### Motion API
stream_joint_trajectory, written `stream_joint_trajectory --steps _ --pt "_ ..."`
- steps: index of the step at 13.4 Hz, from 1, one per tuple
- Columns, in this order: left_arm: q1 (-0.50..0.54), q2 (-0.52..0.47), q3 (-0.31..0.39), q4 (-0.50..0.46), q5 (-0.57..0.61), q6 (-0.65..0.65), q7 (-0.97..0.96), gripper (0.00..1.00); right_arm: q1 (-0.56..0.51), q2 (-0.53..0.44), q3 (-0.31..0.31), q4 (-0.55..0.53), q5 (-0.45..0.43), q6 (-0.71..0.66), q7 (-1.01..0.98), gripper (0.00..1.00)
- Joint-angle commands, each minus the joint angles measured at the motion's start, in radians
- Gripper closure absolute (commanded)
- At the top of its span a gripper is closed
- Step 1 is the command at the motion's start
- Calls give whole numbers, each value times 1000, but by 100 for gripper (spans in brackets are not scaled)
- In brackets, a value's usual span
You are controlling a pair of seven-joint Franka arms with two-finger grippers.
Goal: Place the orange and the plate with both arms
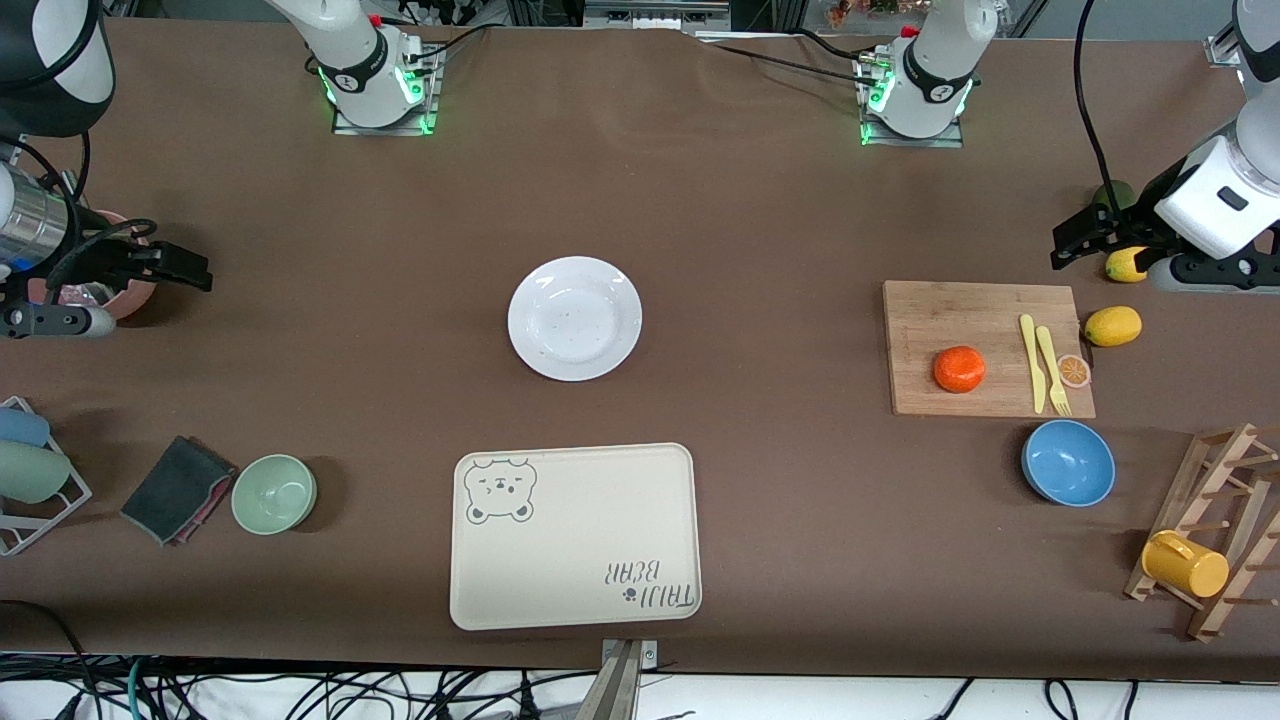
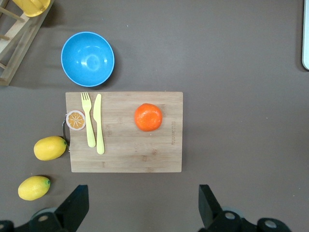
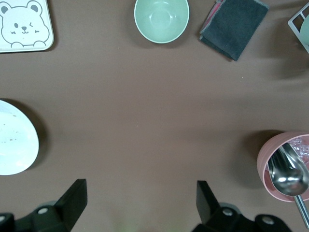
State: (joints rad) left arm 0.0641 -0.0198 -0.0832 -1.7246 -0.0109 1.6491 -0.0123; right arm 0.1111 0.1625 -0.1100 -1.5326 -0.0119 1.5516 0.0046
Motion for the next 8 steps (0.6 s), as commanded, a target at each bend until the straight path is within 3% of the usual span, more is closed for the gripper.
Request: stream_joint_trajectory --steps 1,8 --pt "-6 -6 0 5 23 -14 -8 0 -10 -14 6 -15 9 2 6 0" --pt "-4 -5 0 5 23 -15 -12 0 -10 -14 6 -15 9 1 0 0"
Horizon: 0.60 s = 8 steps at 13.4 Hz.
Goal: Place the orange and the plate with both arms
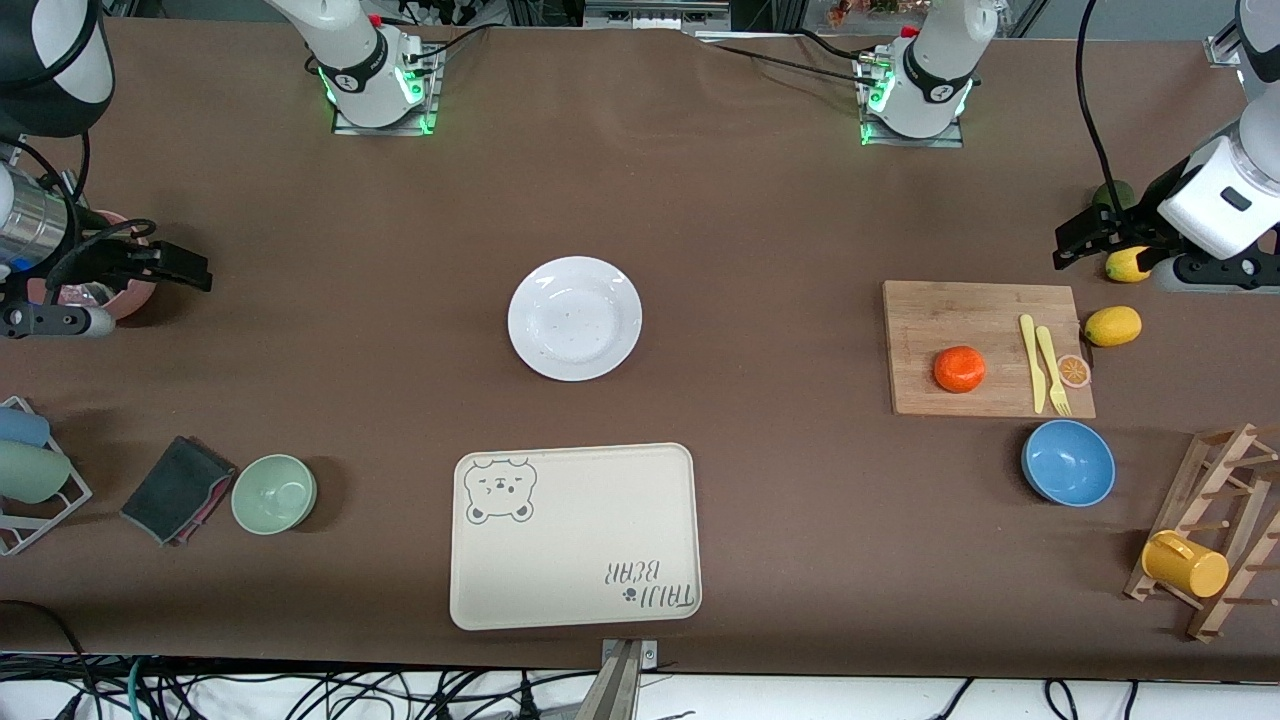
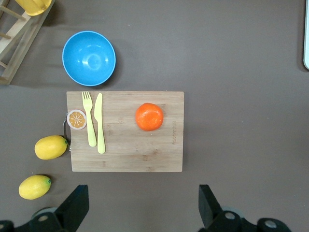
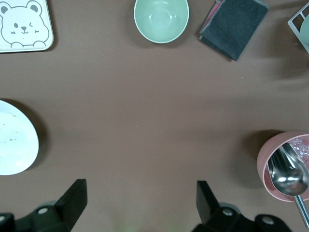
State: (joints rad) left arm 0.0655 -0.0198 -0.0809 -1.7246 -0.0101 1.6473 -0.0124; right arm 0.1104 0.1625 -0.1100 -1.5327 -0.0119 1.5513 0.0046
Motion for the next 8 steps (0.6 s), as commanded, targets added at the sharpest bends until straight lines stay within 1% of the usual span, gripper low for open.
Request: stream_joint_trajectory --steps 1,8 --pt "-6 -5 -2 5 22 -14 -11 0 -8 -14 6 -15 9 1 0 0" --pt "-6 9 -2 5 22 -14 -11 0 -9 -14 6 -15 9 -3 0 0"
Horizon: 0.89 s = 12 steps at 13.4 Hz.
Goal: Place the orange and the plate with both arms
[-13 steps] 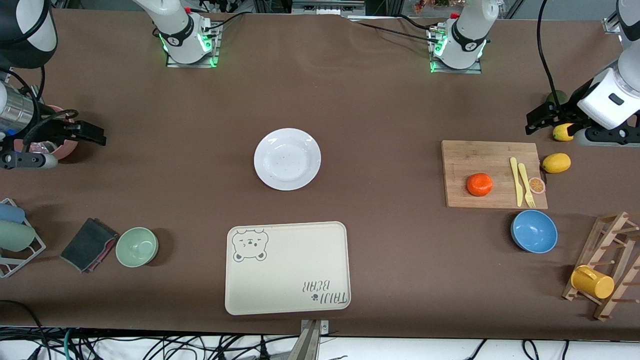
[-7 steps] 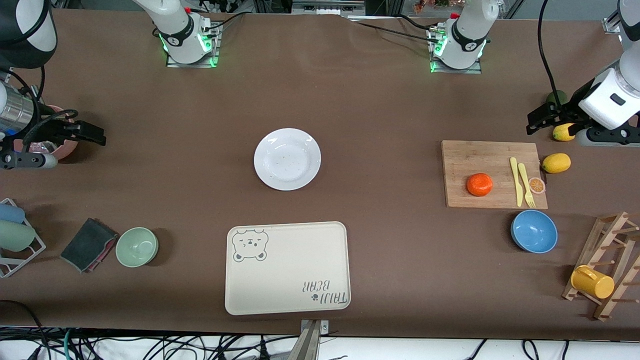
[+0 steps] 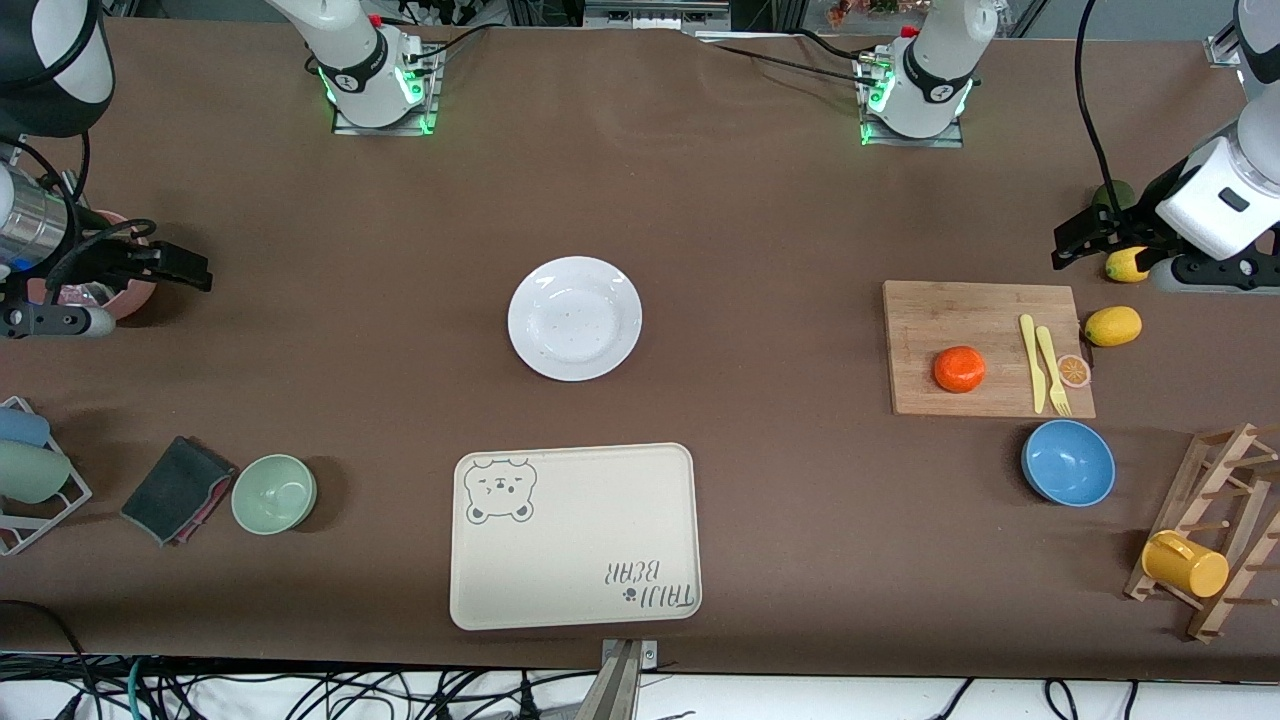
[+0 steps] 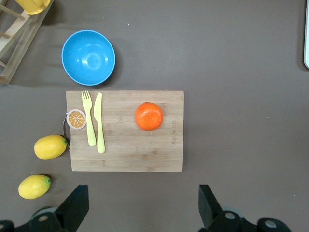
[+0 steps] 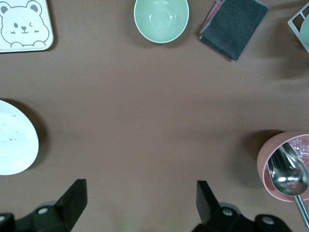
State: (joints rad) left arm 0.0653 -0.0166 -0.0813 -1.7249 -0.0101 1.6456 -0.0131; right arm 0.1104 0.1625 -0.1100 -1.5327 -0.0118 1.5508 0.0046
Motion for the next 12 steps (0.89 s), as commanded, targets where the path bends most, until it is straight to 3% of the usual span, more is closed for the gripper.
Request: stream_joint_trajectory --steps 1,6,12 --pt "-7 15 -2 7 22 -12 -11 0 -8 -14 6 -15 9 -5 0 0" --pt "-7 111 -2 7 24 3 -15 0 -8 -14 6 -15 9 -5 5 0" --pt "-24 322 -2 5 41 232 -16 0 -8 -14 7 -15 9 -5 5 0"
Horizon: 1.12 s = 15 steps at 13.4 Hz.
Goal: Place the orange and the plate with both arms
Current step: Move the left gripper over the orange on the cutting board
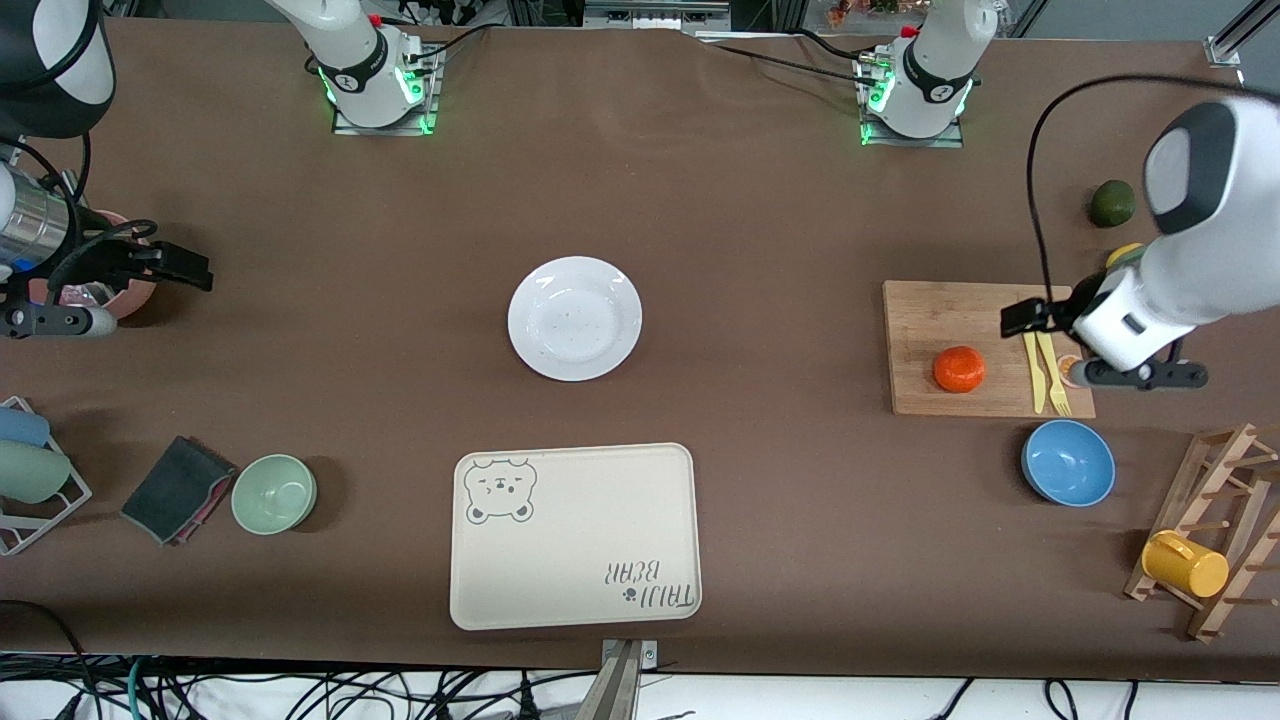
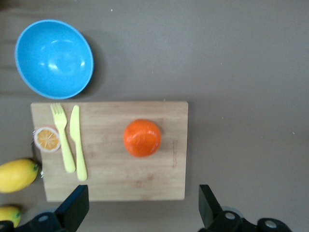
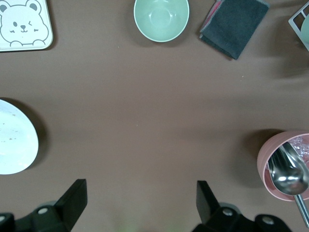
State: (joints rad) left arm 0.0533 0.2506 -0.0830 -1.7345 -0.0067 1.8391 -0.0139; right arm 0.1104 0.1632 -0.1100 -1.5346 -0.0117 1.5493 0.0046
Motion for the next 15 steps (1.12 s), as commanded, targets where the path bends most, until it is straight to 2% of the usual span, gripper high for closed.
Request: stream_joint_trajectory --steps 1,5,8,10,11,15 --pt "-12 82 -1 15 77 45 -17 0 -8 -14 7 -13 9 -3 5 0" --pt "-26 160 -4 -13 157 112 -29 0 -8 -14 6 -13 9 -3 6 0" --pt "-50 180 -3 -85 166 188 -70 0 -8 -14 7 -13 9 -3 6 0" --pt "-55 184 -4 -143 256 270 -130 0 -8 -14 6 -13 9 -3 6 0" --pt "-55 196 -4 -151 302 281 -170 0 -8 -14 7 -13 9 -3 6 0" --pt "-81 217 -4 -155 312 287 -185 0 -8 -14 7 -13 9 -3 5 0"
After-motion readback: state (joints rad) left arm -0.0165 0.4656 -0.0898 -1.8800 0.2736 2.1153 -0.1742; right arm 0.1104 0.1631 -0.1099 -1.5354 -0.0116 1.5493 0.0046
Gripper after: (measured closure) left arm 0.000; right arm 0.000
